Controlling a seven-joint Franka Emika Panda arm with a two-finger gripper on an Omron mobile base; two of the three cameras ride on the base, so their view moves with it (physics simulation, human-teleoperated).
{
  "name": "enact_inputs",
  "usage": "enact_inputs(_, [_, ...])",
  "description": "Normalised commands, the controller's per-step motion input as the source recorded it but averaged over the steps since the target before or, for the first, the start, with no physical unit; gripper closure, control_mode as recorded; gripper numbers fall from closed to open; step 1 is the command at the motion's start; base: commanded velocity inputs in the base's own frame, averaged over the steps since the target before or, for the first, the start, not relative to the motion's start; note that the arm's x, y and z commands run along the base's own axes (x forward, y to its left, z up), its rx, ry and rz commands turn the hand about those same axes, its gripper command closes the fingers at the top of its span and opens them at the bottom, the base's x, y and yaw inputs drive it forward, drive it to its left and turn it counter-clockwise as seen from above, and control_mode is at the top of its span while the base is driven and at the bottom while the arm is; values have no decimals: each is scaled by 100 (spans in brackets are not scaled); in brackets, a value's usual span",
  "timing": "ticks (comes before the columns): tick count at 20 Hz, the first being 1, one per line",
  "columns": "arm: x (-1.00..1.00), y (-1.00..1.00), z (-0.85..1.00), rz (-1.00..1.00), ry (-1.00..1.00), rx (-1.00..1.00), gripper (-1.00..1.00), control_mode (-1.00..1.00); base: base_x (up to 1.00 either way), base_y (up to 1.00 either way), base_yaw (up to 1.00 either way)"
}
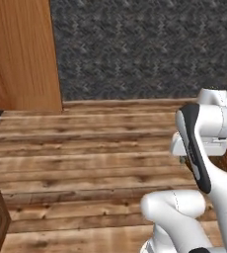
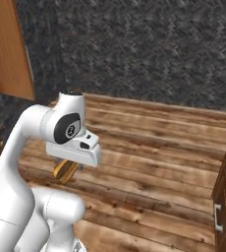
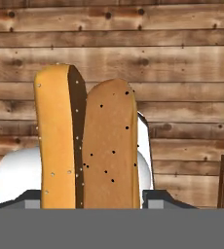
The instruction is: Move the hot dog bun to the plate on the dining table and place the condiment next to that plate. Then navigate to the fridge and take the sausage and place it on the plate as well.
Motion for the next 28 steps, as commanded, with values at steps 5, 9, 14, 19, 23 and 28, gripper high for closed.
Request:
enact_inputs(5, [0,0,0,0,0,0,100,100,100,-58,-3])
enact_inputs(9, [0,0,0,0,0,0,100,100,100,-61,-7])
enact_inputs(14, [0,0,0,0,0,0,100,100,100,-36,-11])
enact_inputs(19, [0,0,0,0,0,0,100,100,100,-14,-19])
enact_inputs(23, [0,0,0,0,0,0,100,100,100,0,-34])
enact_inputs(28, [0,0,0,0,0,0,100,100,100,0,-46])
